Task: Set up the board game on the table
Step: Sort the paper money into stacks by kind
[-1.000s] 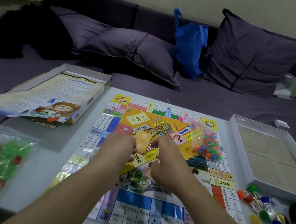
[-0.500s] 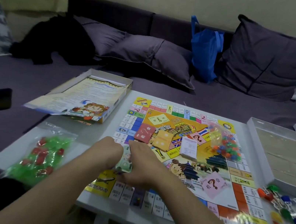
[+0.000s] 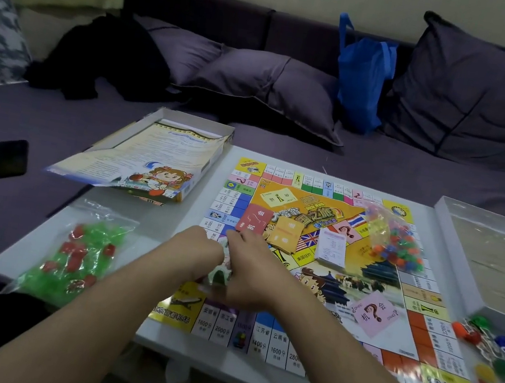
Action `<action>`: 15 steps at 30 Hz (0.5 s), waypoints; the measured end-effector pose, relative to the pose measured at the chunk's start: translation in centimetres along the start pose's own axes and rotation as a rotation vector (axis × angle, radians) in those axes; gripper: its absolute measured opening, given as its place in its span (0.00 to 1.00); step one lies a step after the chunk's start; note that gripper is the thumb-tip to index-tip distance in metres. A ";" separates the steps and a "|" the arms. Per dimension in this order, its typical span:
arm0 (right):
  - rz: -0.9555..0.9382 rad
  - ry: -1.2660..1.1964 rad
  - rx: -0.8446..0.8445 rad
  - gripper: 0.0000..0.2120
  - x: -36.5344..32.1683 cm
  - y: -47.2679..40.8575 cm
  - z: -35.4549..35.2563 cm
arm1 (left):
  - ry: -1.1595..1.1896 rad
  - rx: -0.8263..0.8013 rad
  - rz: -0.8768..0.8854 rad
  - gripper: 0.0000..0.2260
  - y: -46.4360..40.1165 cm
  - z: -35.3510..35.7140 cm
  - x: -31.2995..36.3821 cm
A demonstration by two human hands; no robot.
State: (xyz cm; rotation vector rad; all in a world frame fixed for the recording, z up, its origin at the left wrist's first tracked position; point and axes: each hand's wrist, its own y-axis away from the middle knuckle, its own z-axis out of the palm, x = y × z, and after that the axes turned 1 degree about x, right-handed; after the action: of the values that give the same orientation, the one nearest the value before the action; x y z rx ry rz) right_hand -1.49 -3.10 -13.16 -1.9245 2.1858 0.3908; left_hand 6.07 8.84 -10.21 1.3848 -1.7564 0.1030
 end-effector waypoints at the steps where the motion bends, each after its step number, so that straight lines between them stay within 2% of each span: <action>1: -0.004 -0.001 0.001 0.43 0.1 0.1 0.0 | 0.001 0.008 0.006 0.06 -0.2 0.2 -0.3; 3: -0.001 -0.005 -0.002 0.43 0.3 0.4 0.0 | -0.036 -0.011 0.028 0.09 -0.3 0.3 -0.5; 7: 0.010 -0.009 -0.012 0.39 0.7 1.2 0.0 | 0.005 -0.011 0.008 0.08 0.1 0.4 -1.0; 12: -0.001 -0.022 -0.032 0.44 1.1 2.6 -0.3 | 0.084 -0.007 0.025 0.09 -0.1 0.1 -2.0; 15: -0.013 -0.013 -0.051 0.47 1.4 3.4 -0.5 | -0.018 0.037 0.104 0.09 0.2 0.3 -2.4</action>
State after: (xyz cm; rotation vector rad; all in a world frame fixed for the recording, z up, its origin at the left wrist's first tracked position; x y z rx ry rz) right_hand -5.05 -4.17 -12.87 -1.9555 2.1746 0.4596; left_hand 5.77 10.52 -11.92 1.3245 -1.8502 0.1811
